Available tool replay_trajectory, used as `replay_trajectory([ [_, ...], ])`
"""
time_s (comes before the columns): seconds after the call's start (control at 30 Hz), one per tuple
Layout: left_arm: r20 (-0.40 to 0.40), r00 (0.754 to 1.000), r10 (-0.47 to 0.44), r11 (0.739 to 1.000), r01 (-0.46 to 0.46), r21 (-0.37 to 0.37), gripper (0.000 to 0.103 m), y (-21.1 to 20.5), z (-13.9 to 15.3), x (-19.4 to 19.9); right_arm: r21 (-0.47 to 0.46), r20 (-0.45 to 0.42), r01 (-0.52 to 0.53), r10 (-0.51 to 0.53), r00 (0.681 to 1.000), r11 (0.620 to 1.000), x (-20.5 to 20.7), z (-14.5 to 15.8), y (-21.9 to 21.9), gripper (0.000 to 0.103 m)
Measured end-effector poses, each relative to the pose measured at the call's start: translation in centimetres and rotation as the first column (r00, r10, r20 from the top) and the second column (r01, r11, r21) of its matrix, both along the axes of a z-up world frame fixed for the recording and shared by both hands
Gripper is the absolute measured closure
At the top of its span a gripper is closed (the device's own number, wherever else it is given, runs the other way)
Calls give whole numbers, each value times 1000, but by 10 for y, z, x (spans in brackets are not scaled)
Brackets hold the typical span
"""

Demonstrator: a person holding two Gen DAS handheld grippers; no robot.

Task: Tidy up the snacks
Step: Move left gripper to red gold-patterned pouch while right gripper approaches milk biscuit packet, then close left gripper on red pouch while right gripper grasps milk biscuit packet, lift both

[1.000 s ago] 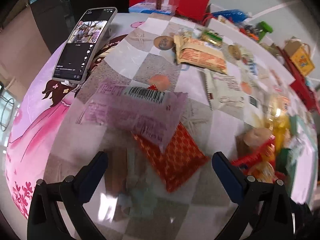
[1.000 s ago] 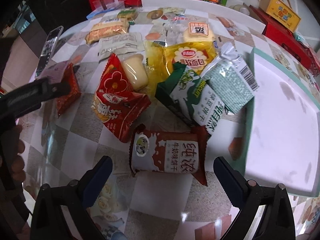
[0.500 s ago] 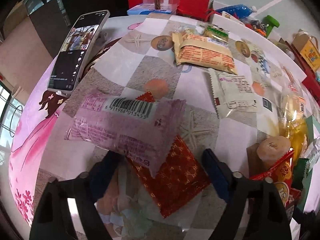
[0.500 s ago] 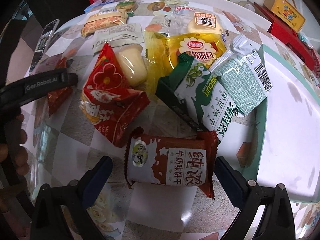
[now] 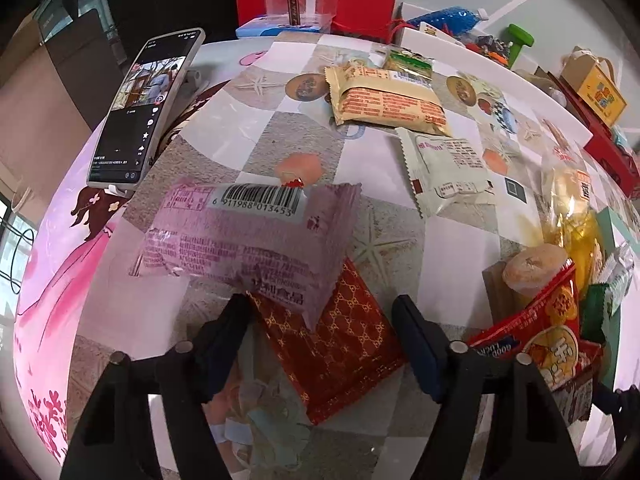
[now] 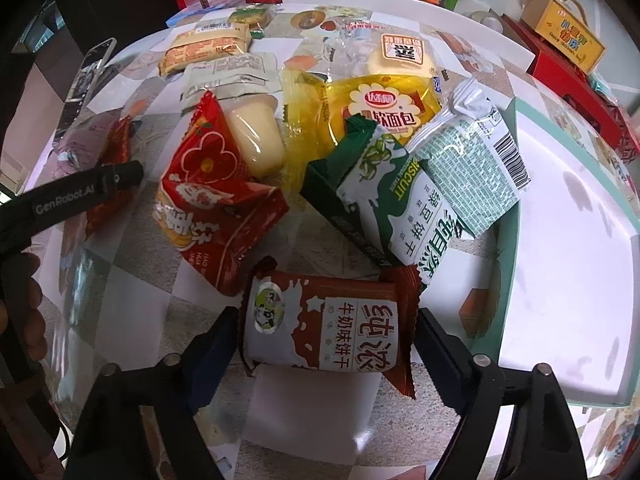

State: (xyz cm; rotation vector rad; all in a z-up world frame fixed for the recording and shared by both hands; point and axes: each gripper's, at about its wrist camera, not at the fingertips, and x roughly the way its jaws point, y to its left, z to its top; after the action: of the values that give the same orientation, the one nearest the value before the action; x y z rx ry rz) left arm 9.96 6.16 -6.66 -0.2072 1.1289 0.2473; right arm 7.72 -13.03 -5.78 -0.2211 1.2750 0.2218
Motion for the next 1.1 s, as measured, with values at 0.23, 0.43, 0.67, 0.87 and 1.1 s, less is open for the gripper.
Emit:
replay_trajectory([
  [0.23,5,998,-56,998,56,-5,39,-4,5,-14,2,1,0,0,1000,1000,-7,8,-1,27],
  [0.43,4,992,-126,992,126,-11,40,-17,7,-29,3,-1,3,-3,1000,1000,-12,11,-2,28],
  [0.67,33,977,-211,977,212,-3,40,-29,9,-48,7,-3,9,-9,1000,1000,-13,10,-3,28],
  [0.87,39,980,-197,980,196,30,40,-34,10,-51,10,-3,12,-12,1000,1000,-9,8,-3,28],
  [1.1,52,978,-202,979,202,7,47,-37,12,-54,12,2,5,-6,1000,1000,-12,10,-2,36],
])
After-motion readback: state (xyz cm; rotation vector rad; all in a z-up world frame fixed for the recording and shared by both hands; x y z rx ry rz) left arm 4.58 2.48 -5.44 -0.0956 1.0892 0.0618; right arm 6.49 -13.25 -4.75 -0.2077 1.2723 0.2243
